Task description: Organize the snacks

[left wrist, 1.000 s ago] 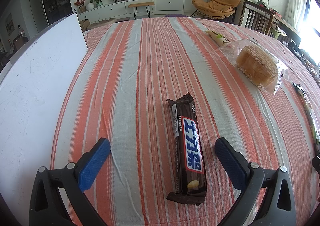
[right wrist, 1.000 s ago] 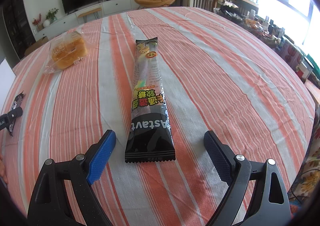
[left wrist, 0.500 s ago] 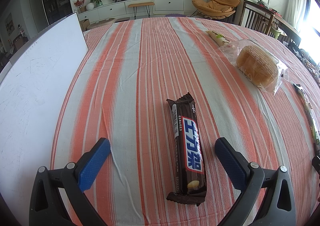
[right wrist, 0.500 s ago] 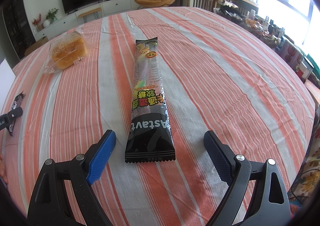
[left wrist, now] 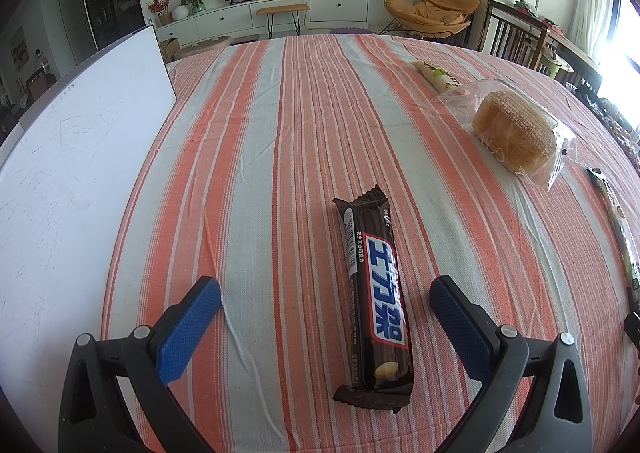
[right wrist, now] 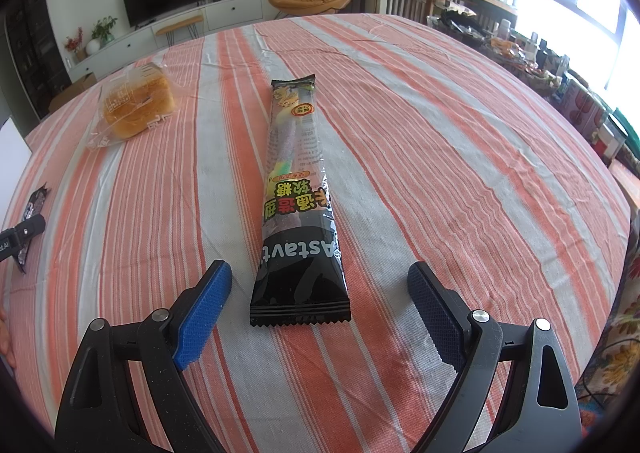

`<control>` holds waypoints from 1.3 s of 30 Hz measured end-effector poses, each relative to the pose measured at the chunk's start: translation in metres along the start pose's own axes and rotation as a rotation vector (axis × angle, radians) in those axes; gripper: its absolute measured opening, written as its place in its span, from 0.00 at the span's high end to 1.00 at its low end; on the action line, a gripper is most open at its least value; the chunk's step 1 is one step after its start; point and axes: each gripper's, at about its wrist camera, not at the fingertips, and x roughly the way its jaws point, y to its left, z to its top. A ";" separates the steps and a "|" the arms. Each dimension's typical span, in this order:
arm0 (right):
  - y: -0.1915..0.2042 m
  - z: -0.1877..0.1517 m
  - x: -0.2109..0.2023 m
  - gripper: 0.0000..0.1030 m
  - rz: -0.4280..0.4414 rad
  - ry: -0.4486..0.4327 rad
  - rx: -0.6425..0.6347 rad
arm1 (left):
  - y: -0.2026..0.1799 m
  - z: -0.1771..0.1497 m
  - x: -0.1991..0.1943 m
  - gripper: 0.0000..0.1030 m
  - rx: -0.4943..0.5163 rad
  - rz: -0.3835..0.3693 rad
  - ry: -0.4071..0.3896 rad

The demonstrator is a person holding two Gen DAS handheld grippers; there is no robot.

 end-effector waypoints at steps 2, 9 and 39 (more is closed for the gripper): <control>0.000 0.000 0.000 0.11 0.000 0.000 0.000 | 0.000 0.000 0.000 0.00 0.000 0.000 0.000; 0.000 0.000 0.000 0.11 0.000 0.000 0.000 | 0.000 0.000 0.000 0.00 0.000 0.000 0.000; 0.003 0.062 0.033 0.14 0.022 0.198 -0.004 | -0.006 -0.029 -0.083 0.83 -0.015 -0.236 0.050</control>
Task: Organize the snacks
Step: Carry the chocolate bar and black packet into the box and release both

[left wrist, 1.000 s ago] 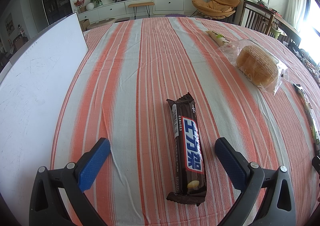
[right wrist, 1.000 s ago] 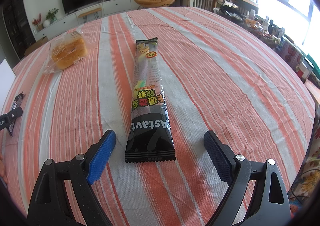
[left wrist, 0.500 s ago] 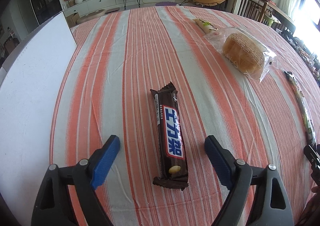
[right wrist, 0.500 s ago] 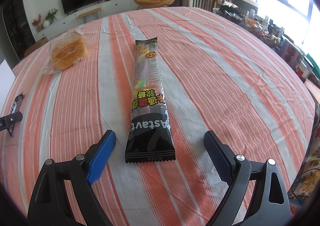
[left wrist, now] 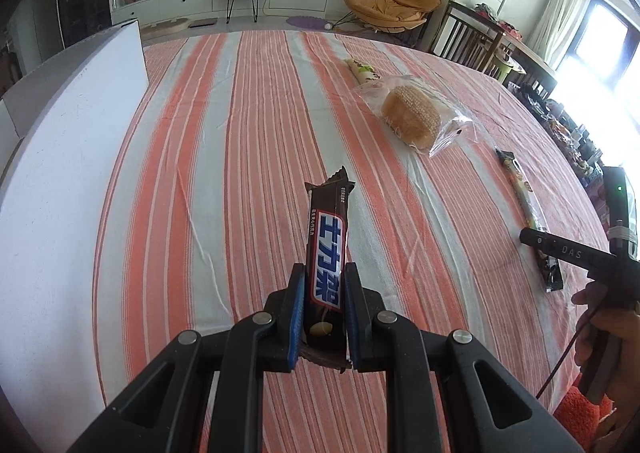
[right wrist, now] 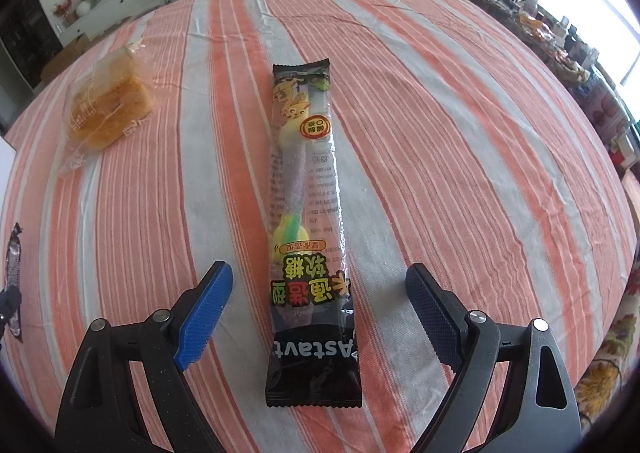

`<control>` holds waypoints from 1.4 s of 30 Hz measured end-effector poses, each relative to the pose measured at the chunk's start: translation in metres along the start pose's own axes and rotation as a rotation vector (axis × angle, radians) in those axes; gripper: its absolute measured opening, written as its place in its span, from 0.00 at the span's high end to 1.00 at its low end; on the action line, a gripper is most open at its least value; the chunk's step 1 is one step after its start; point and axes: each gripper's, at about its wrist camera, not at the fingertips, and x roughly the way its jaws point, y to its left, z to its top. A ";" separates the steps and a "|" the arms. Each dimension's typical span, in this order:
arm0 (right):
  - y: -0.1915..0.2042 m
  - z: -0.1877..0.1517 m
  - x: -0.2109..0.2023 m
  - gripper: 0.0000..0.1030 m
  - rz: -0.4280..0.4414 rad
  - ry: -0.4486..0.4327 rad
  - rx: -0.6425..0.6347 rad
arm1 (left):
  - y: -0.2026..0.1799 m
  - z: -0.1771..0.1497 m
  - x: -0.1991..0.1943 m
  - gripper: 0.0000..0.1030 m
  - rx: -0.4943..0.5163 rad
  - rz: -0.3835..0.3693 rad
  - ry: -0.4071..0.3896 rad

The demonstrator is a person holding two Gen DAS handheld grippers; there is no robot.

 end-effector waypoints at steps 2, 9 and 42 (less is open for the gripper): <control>0.001 -0.004 -0.009 0.27 -0.011 -0.027 -0.018 | -0.002 -0.008 -0.017 0.83 0.010 -0.020 -0.016; -0.017 -0.028 -0.050 0.86 0.184 -0.033 0.107 | -0.007 -0.029 -0.079 0.83 0.007 -0.126 -0.081; 0.271 -0.097 -0.182 0.33 0.663 -0.166 -0.371 | 0.263 -0.092 -0.240 0.00 -0.538 0.443 -0.455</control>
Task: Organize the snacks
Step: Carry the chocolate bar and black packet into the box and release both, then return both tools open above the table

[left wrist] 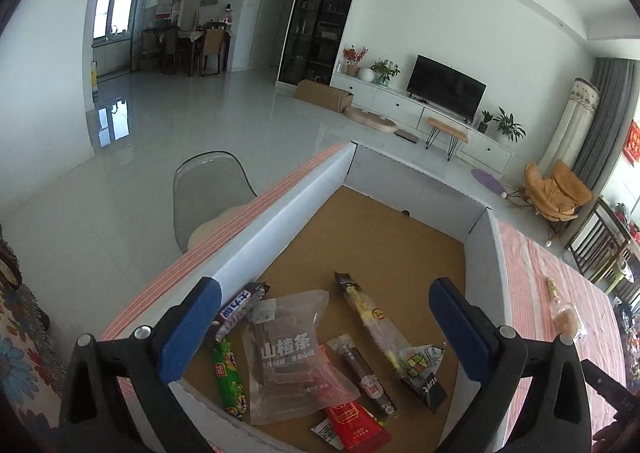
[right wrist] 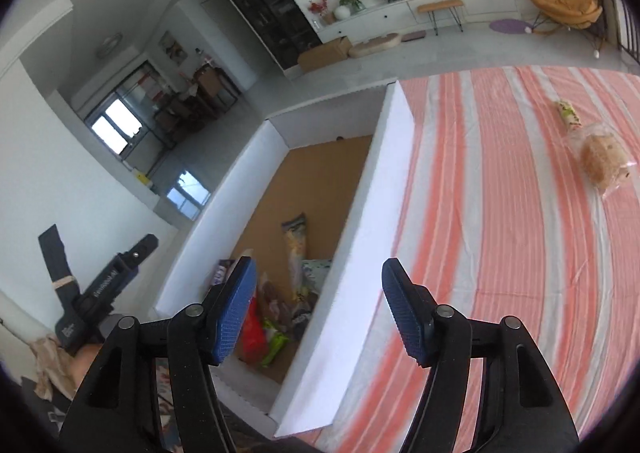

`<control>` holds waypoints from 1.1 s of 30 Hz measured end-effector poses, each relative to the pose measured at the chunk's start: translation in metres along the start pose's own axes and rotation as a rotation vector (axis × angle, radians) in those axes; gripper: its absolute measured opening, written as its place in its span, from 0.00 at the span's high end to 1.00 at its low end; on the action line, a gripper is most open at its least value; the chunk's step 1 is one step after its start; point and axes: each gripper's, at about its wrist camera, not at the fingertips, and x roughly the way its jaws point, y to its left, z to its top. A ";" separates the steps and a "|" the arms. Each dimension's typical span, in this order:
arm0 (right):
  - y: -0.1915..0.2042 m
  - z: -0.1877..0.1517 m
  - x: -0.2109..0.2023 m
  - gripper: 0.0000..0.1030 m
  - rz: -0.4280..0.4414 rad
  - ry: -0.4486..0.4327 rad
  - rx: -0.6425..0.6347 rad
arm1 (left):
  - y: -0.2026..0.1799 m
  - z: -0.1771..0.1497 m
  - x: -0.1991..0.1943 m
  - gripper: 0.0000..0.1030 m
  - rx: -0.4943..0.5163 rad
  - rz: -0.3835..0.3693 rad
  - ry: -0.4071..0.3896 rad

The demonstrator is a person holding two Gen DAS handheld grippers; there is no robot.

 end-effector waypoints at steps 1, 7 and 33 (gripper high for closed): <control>-0.026 -0.008 -0.002 0.33 -0.096 -0.010 -0.004 | -0.006 -0.003 0.000 0.00 0.001 -0.022 0.002; -0.174 -0.050 -0.006 0.33 -0.543 -0.007 0.102 | -0.094 -0.017 -0.017 0.00 0.078 -0.235 0.011; -0.265 -0.098 -0.046 0.20 -0.775 -0.072 0.343 | -0.334 -0.190 0.122 0.00 0.626 -0.263 0.370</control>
